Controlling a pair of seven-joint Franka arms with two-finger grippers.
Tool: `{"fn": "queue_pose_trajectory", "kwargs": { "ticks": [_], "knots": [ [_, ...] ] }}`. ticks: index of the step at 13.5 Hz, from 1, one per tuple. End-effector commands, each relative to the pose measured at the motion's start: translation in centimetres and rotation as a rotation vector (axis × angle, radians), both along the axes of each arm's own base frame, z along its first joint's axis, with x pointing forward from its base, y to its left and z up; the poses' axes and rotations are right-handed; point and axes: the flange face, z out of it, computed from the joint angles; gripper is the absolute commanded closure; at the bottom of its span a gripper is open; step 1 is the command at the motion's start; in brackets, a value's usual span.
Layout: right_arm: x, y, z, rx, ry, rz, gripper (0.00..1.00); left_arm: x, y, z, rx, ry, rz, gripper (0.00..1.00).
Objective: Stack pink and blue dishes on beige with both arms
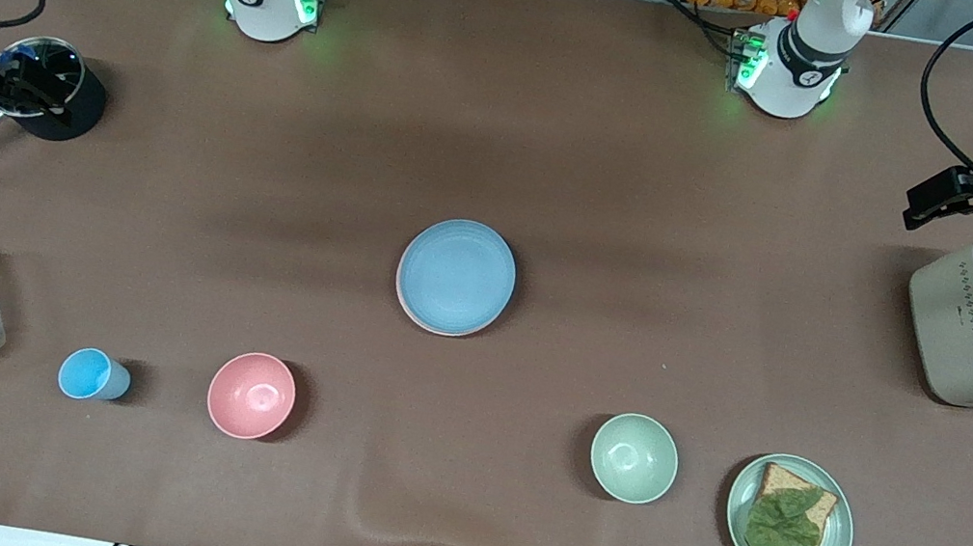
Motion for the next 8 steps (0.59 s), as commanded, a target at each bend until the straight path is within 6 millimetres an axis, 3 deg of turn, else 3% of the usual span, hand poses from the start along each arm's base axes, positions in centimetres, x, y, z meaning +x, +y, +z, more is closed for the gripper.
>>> {"fn": "queue_pose_trajectory", "kwargs": {
  "ticks": [1,8],
  "knots": [
    [-0.7,0.9,1.2,-0.064,-0.014,0.000,0.00,-0.5,-0.1,0.7,-0.023,0.005,-0.018,0.00],
    [-0.7,0.9,1.2,-0.055,-0.018,0.000,0.00,-0.6,-0.4,1.9,-0.023,0.013,-0.028,0.00]
  ]
}}
